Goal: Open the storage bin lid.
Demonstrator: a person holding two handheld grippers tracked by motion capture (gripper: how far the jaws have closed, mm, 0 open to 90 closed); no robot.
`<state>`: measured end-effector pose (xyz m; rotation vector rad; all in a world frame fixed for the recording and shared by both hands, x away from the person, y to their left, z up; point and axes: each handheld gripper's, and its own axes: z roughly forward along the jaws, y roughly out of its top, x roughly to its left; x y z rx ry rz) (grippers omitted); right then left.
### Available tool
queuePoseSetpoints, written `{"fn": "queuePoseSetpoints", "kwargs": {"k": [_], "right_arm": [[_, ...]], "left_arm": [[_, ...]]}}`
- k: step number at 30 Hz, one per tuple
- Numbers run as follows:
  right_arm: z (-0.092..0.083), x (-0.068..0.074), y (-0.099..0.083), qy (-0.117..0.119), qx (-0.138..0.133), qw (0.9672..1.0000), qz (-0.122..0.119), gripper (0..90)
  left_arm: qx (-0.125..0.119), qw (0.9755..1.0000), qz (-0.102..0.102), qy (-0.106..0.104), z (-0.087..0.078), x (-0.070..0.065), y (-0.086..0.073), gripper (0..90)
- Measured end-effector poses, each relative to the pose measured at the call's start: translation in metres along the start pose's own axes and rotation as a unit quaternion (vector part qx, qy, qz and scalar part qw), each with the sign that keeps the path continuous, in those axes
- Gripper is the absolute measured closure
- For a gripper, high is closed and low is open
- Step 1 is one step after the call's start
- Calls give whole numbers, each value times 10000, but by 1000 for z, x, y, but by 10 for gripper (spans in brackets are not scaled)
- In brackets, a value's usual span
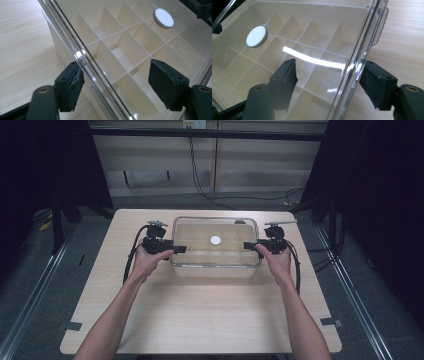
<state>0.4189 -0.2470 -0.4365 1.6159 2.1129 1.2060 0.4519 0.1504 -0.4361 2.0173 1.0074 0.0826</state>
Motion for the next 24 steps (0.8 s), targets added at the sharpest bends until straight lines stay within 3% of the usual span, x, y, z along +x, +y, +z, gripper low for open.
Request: {"fn": "queuePoseSetpoints", "kwargs": {"k": [7,14,24], "right_arm": [[-14,-8,-2,355,-464,9981,175,419],[-22,-8,-1,356,-573,9976,146,514],[-32,-10,-3,611,-843,9944,194,605]], "left_arm": [[-174,9998,26,-16,-4,0,-1,367],[-300,9995,36,-17,-9,0,-1,405],[-476,9988,122,12,-21,-1,0,496]]}}
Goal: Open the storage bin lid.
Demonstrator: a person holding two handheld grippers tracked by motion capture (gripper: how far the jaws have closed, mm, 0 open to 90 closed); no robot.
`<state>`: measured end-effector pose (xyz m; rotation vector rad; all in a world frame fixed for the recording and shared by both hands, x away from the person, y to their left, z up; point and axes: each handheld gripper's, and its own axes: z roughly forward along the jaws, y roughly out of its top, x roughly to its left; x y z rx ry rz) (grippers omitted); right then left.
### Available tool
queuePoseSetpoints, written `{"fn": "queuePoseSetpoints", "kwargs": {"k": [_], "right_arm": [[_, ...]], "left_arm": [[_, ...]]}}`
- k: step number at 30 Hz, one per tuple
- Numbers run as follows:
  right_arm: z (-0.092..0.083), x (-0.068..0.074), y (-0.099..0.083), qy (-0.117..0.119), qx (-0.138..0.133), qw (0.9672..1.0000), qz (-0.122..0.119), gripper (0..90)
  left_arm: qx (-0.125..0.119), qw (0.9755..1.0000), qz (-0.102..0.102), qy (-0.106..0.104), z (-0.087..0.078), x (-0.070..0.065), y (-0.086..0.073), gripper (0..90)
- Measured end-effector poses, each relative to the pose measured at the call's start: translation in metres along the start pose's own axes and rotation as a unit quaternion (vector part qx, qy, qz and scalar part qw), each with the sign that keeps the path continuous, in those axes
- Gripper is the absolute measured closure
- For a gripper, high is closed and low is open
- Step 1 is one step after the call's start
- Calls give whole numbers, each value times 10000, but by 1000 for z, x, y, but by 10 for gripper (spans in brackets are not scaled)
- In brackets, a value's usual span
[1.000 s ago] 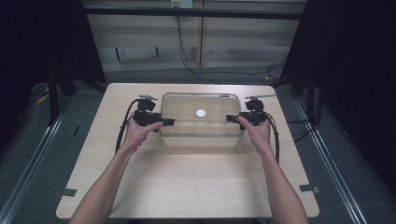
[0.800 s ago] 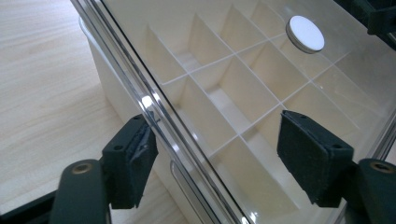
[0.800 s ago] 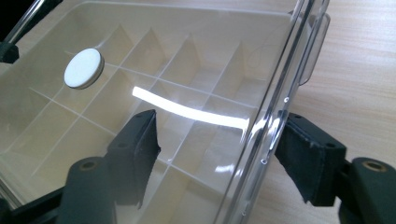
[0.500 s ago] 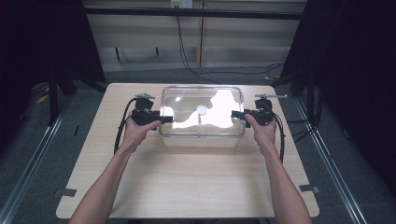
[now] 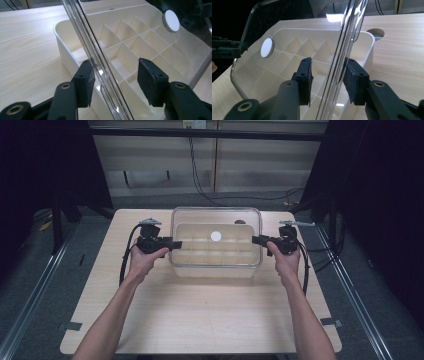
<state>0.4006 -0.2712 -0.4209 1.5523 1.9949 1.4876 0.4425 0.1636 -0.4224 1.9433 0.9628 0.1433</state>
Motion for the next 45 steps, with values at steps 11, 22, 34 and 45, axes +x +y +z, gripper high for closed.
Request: {"fn": "queuePoseSetpoints", "kwargs": {"k": [11,22,34,45], "right_arm": [[-9,5,3,33,-103,9999,-57,652],[-16,11,4,-51,-201,9997,-130,661],[-30,19,8,39,-373,9991,-180,696],[-38,26,12,52,-439,9987,-264,700]], "left_arm": [[-153,9998,156,-30,-12,-6,5,567],[-248,9995,191,-25,-17,-11,6,599],[-413,9986,320,-88,-29,-17,5,644],[-578,9976,383,-88,-37,-22,5,665]]}}
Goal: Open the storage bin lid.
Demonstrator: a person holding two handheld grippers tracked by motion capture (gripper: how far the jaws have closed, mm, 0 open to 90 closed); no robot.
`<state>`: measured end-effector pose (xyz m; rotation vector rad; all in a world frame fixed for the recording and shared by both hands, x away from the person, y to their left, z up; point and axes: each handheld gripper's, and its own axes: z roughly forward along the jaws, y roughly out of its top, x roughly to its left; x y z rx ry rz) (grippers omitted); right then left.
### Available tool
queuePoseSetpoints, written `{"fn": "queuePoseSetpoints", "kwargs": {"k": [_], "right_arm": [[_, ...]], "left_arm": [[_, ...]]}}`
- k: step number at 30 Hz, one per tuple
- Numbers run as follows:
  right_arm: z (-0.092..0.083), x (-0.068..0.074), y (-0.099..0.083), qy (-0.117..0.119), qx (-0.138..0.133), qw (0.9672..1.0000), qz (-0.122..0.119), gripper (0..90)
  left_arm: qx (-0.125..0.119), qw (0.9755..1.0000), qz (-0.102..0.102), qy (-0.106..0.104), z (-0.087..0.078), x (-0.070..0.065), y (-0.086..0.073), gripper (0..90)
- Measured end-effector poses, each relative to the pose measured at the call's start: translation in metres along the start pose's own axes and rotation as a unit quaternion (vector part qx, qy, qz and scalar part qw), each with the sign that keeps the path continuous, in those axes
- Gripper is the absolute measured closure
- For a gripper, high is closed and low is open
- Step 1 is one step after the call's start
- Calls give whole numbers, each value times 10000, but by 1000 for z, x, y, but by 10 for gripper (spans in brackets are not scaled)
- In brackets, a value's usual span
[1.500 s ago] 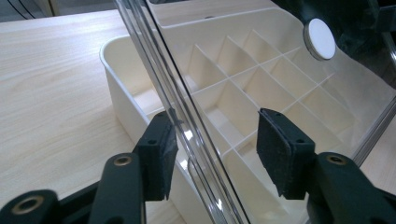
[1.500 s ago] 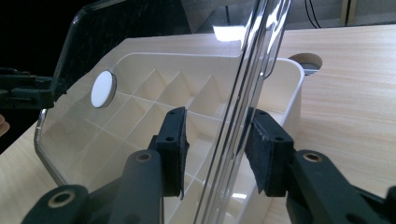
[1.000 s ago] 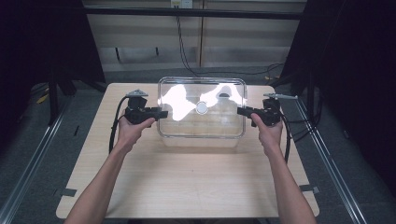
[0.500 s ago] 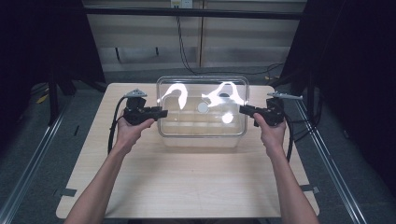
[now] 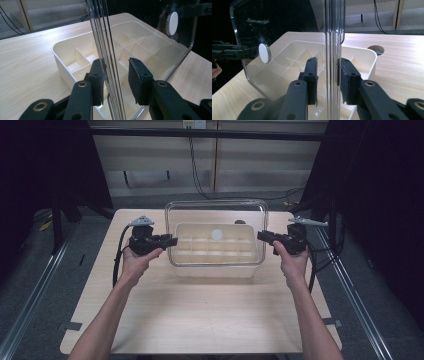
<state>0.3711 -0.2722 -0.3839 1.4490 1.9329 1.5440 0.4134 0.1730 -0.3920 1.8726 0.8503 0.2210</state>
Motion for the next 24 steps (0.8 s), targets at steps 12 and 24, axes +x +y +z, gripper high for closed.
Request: {"fn": "queuePoseSetpoints", "kwargs": {"k": [12,24], "right_arm": [[-4,5,2,85,-91,9999,-38,696],[-13,11,-2,105,-183,9998,-40,694]], "left_arm": [[-110,9999,52,2,-10,-4,5,683],[-153,9998,117,-40,-20,-13,3,690]]}}
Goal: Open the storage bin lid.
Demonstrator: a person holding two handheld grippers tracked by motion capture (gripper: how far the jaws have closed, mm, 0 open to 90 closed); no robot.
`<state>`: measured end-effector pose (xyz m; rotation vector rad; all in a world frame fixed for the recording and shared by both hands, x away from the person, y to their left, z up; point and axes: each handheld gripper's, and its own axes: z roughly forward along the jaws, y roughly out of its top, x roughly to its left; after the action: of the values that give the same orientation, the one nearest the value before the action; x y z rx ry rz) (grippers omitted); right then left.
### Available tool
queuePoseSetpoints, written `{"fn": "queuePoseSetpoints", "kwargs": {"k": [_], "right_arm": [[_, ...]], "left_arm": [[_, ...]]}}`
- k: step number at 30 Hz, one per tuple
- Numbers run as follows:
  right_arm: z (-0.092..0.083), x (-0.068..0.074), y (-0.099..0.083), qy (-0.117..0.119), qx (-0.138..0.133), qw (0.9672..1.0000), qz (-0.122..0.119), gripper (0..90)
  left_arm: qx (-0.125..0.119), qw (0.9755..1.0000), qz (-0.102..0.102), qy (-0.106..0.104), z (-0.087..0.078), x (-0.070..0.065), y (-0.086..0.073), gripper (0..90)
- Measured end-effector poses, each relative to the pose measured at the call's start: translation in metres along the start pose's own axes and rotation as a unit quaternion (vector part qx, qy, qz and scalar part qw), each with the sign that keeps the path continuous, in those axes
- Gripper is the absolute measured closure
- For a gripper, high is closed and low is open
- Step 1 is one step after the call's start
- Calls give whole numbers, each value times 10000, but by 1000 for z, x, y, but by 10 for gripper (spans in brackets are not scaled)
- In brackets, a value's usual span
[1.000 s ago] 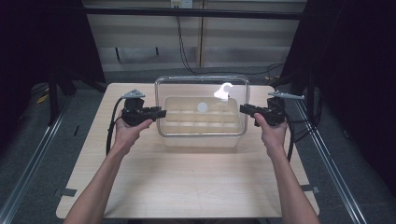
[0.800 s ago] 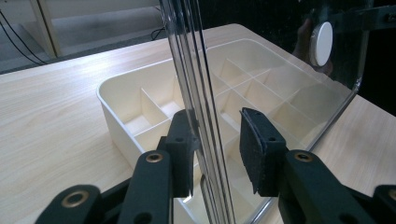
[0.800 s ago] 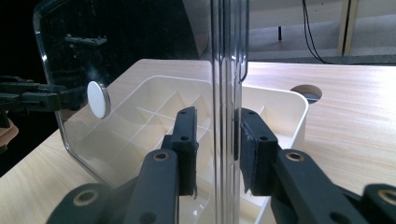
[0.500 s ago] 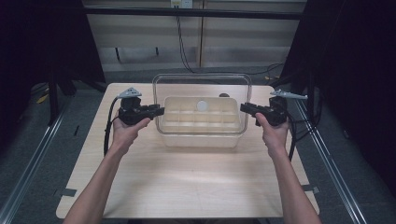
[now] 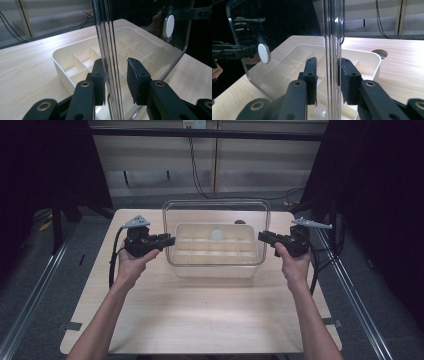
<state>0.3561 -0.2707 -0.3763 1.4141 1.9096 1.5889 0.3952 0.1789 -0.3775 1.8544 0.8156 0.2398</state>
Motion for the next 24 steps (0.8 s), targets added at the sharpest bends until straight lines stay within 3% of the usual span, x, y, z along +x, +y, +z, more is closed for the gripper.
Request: {"fn": "queuePoseSetpoints", "kwargs": {"k": [8,20,24], "right_arm": [[-4,6,-6,81,26,9999,-71,699],[-10,12,-13,133,33,9999,-93,700],[-15,14,-14,127,1,9999,-81,696]], "left_arm": [[-95,9999,-126,-64,-6,0,-7,694],[-74,10000,-32,-57,-14,-7,-13,697],[-111,9999,73,-77,-20,-16,-14,698]]}}
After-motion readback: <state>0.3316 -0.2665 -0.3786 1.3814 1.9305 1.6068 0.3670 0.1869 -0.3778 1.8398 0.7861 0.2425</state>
